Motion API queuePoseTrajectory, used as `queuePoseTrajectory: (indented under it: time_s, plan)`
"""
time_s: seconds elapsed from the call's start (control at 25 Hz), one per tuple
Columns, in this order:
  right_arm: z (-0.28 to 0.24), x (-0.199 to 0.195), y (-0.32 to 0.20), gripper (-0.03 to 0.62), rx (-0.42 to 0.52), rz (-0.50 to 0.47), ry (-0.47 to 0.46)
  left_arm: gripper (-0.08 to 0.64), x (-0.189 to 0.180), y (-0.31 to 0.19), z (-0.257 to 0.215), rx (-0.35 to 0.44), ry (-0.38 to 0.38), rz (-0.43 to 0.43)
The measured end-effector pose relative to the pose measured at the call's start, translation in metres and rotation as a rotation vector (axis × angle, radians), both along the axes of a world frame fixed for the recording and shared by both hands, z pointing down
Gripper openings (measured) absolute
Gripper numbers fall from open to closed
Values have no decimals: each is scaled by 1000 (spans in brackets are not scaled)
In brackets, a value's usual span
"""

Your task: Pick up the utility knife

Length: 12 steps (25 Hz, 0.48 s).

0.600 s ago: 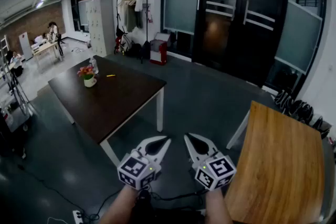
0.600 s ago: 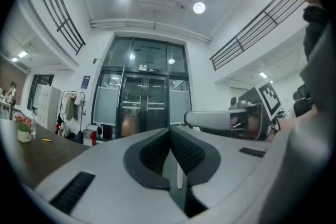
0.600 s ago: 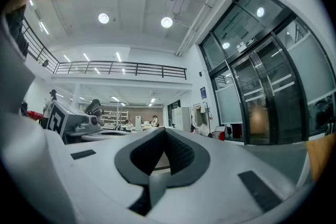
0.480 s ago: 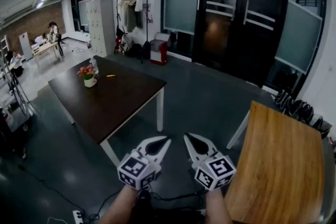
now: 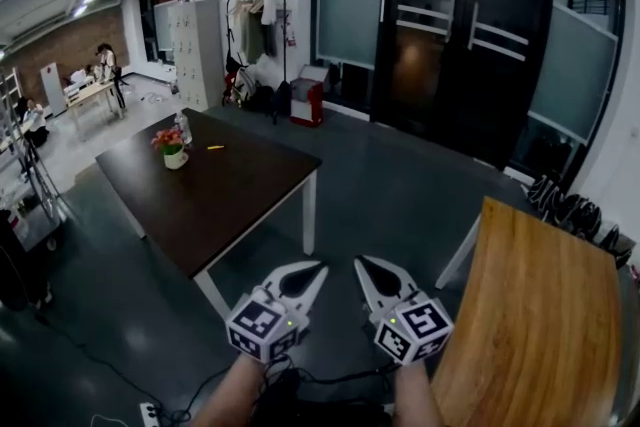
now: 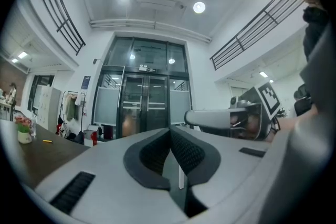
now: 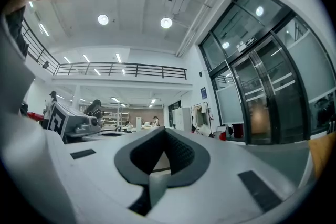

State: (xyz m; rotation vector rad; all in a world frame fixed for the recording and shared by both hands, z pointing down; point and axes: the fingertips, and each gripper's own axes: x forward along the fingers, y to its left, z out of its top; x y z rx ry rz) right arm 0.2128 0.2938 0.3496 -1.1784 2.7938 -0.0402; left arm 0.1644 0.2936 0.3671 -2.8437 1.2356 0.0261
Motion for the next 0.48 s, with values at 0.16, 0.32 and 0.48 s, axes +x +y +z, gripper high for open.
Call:
queuePoseTrajectory:
  time_s: [0.16, 0.32, 0.48]
  plan:
    - [2, -6, -10, 3, -10, -2, -5, 0, -8, -9, 1, -3, 4, -5]
    - [1, -14, -33, 3, -13, -5, 2, 0, -19, -34, 2, -3, -6, -12]
    - [1, -25, -74, 3, -28, 7, 9, 0, -33, -76, 2, -11, 8, -6]
